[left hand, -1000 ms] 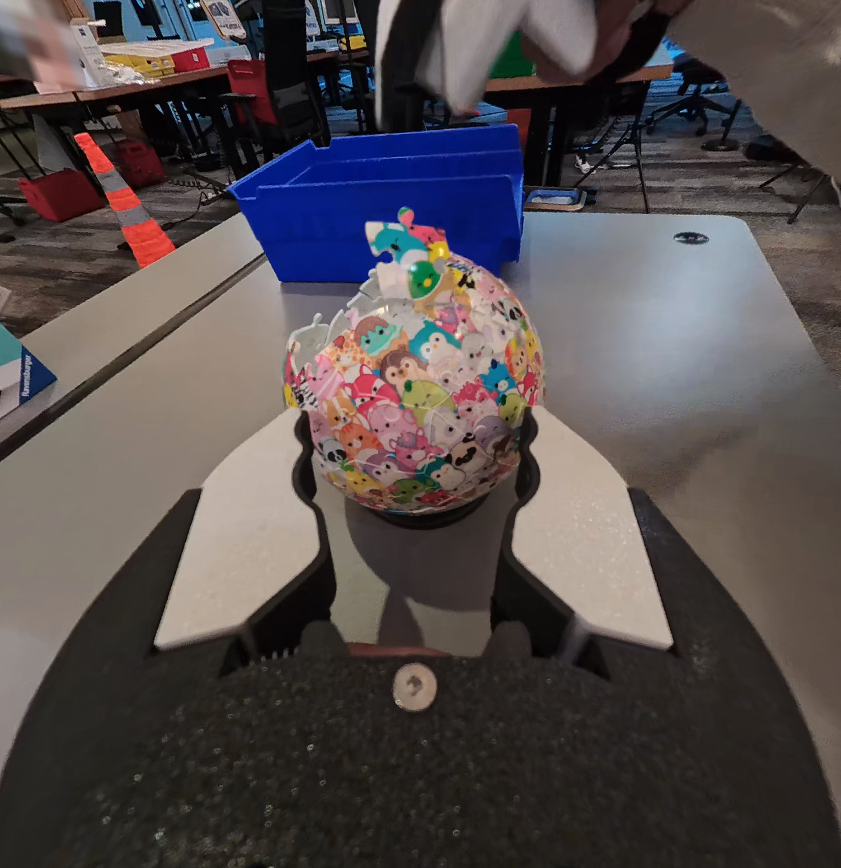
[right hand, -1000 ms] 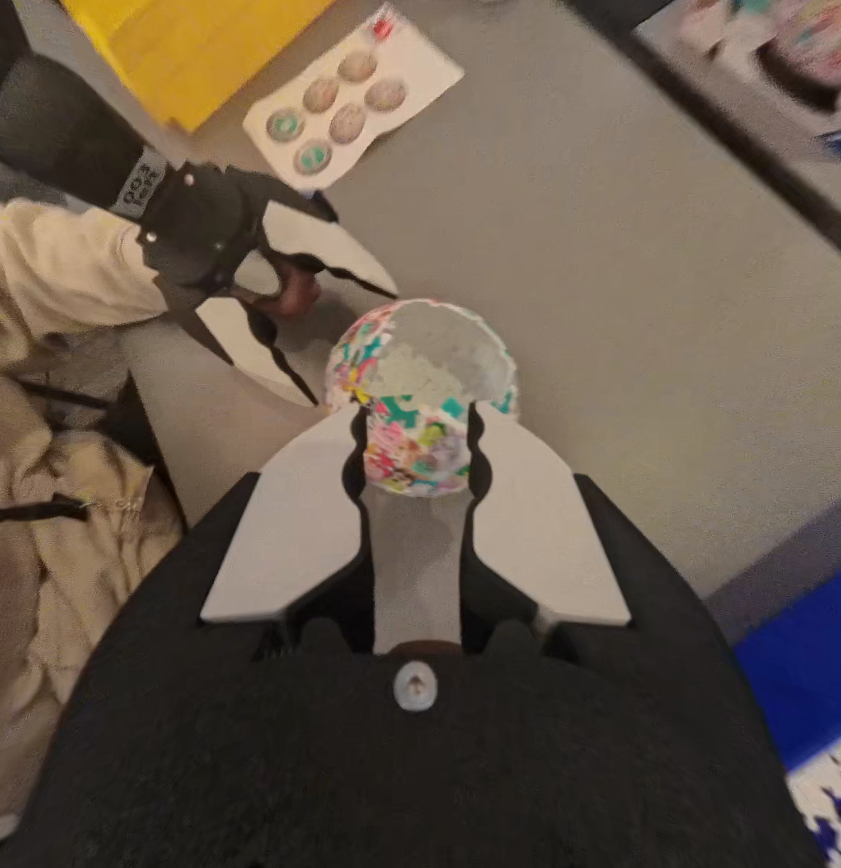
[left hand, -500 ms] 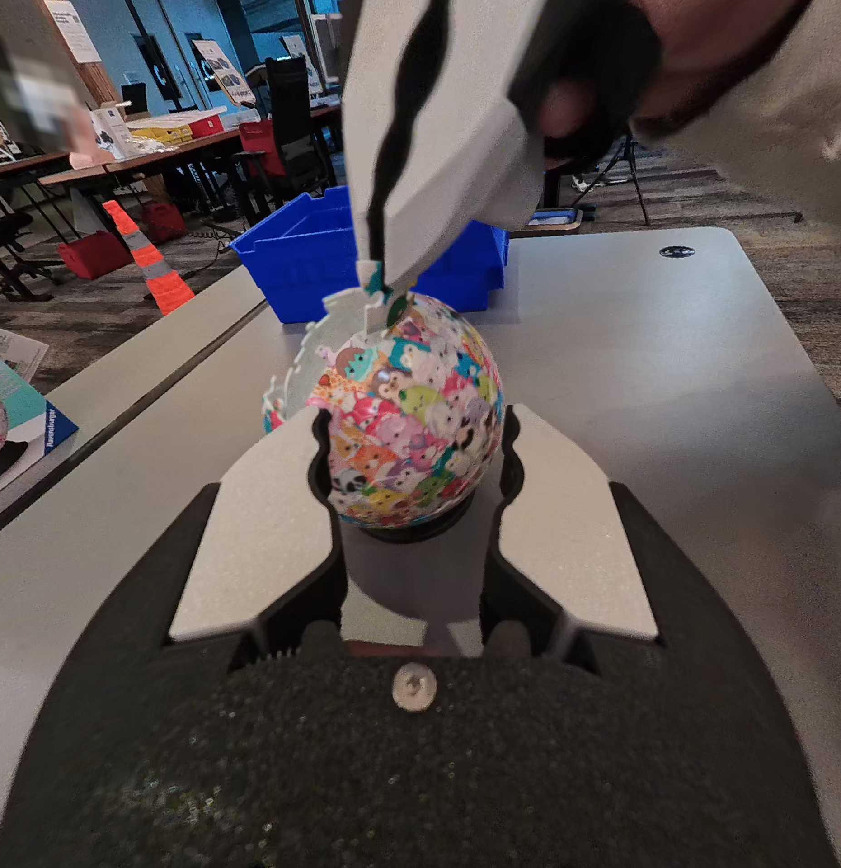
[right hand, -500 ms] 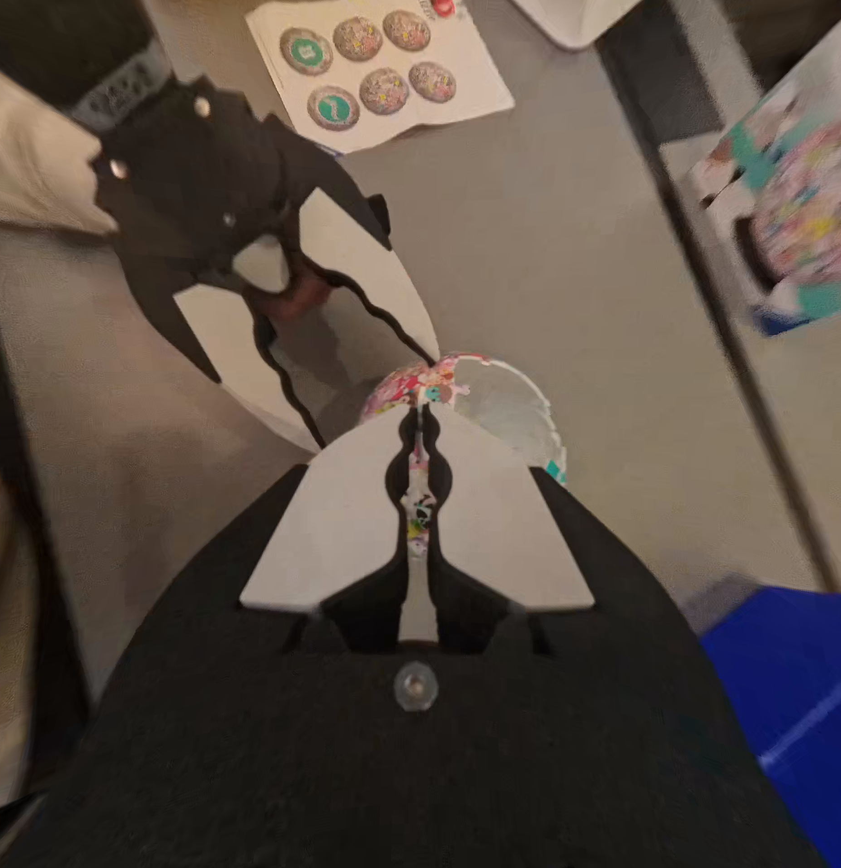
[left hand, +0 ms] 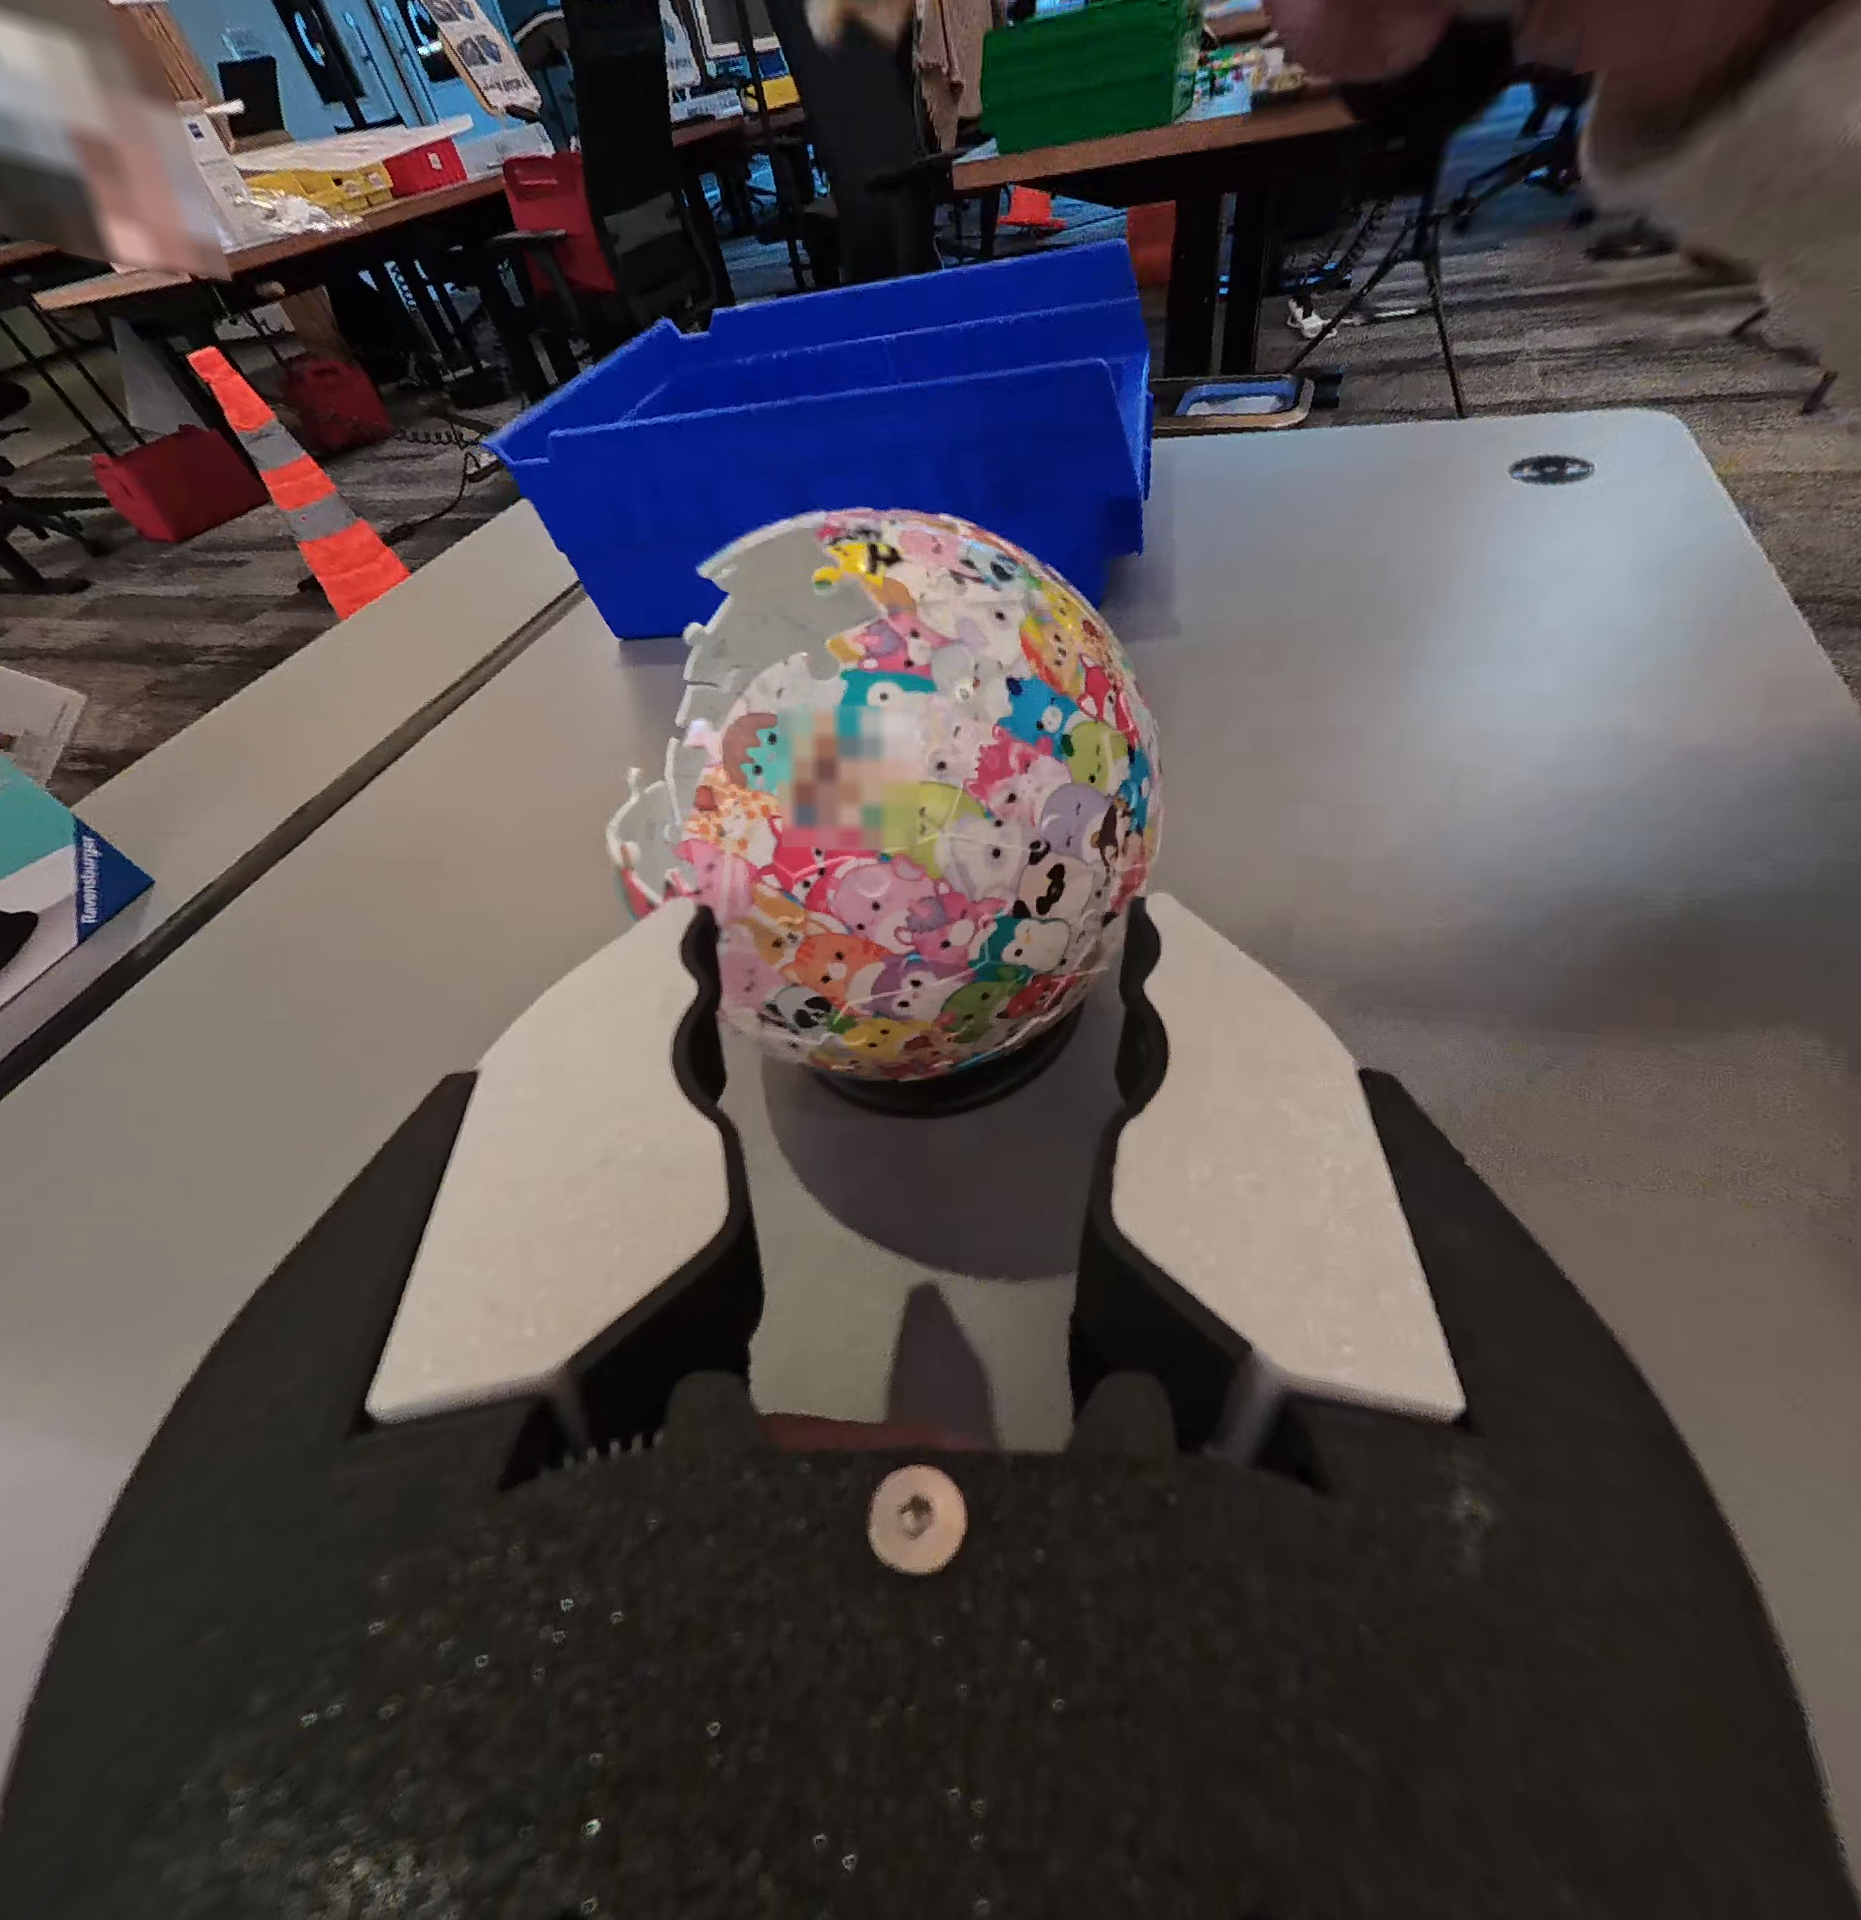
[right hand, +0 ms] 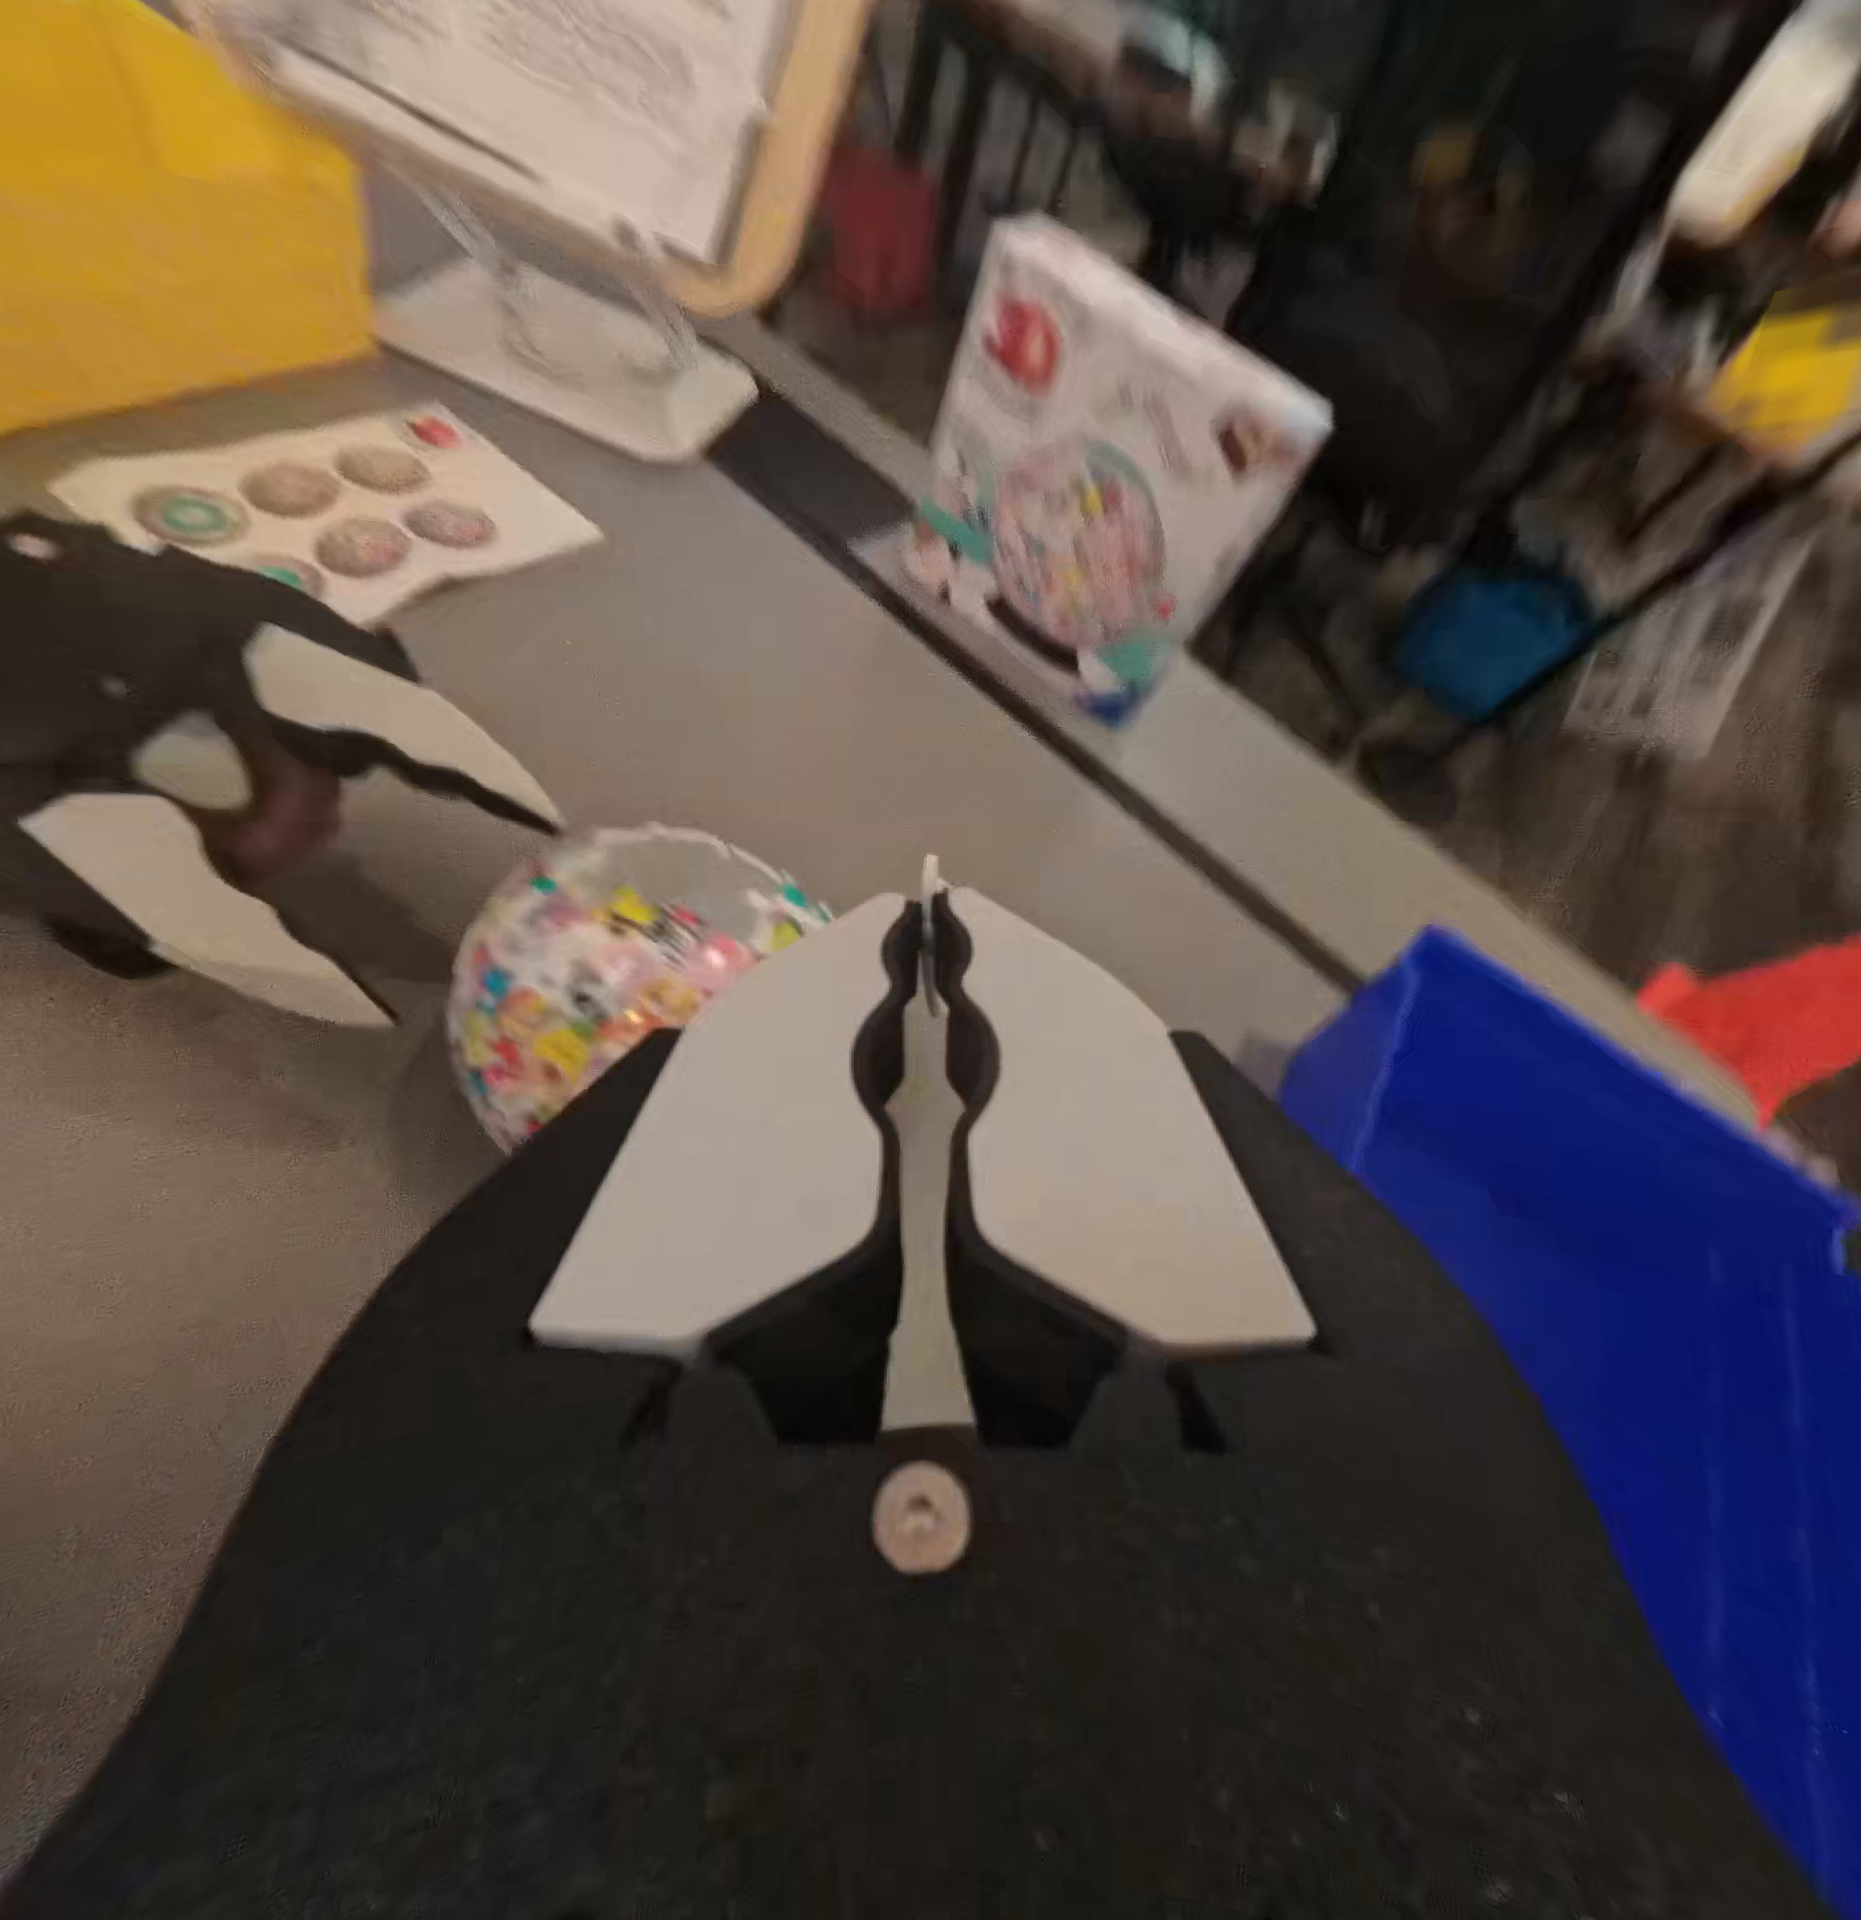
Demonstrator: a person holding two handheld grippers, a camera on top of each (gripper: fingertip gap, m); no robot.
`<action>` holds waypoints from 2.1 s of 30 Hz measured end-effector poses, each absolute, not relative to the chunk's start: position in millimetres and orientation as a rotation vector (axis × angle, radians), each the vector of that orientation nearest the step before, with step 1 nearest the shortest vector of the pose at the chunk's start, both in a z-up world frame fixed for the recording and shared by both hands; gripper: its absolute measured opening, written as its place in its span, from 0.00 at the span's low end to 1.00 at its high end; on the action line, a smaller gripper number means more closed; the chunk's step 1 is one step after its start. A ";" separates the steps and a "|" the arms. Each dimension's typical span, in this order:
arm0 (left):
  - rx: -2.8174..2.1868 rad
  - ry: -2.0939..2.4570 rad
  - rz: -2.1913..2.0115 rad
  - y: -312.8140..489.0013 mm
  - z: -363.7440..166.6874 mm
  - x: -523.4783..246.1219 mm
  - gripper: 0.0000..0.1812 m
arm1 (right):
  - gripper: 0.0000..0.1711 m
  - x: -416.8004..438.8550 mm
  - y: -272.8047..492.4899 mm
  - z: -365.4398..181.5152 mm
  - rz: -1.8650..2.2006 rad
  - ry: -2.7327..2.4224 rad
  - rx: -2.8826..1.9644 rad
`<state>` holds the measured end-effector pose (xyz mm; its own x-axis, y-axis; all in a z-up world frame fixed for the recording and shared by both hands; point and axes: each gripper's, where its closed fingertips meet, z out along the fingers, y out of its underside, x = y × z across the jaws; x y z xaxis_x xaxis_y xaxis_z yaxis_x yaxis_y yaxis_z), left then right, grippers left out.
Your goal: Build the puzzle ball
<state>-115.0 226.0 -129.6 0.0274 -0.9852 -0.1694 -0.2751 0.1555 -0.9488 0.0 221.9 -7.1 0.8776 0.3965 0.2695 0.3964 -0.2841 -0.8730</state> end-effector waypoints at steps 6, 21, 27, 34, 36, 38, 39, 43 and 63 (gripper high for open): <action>-1.220 1.672 -1.069 226.0 -102.7 -116.0 0.31 | 0.01 212.9 230.4 -117.2 -0.164 -0.371 -2.621; -1.216 2.407 -0.979 229.5 -112.4 -96.3 0.19 | 0.19 23.7 218.1 -62.3 0.407 -0.584 -2.035; -1.211 2.450 -0.956 221.8 -115.6 -101.9 0.10 | 0.72 -62.8 222.5 -127.6 0.286 -0.928 -2.008; -1.188 2.327 -0.850 214.9 -113.1 -95.3 0.07 | 0.71 -69.6 248.8 -147.1 0.147 -0.867 -2.070; -1.170 2.292 -0.817 211.7 -115.6 -96.6 0.06 | 0.71 -72.7 248.1 -149.7 0.101 -0.875 -2.065; -1.155 2.250 -0.820 208.7 -115.5 -98.7 0.05 | 0.71 -75.3 246.7 -150.5 0.083 -0.886 -2.062; -1.150 2.233 -0.832 207.2 -114.5 -99.9 0.04 | 0.71 -77.0 245.3 -150.3 0.095 -0.894 -2.058; -1.163 2.161 -0.927 205.4 -109.3 -104.6 0.03 | 0.71 -85.2 242.0 -149.5 0.206 -0.902 -2.047; -1.303 2.048 -1.067 233.4 -108.0 -130.4 0.16 | 0.77 -92.0 249.2 -152.1 0.385 -0.927 -2.070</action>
<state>-130.4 233.4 -108.0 -0.4277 -0.9039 0.0083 -0.5250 0.2410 -0.8163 -92.0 249.2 -152.1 0.6828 0.7290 0.0492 0.4797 -0.3964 -0.7828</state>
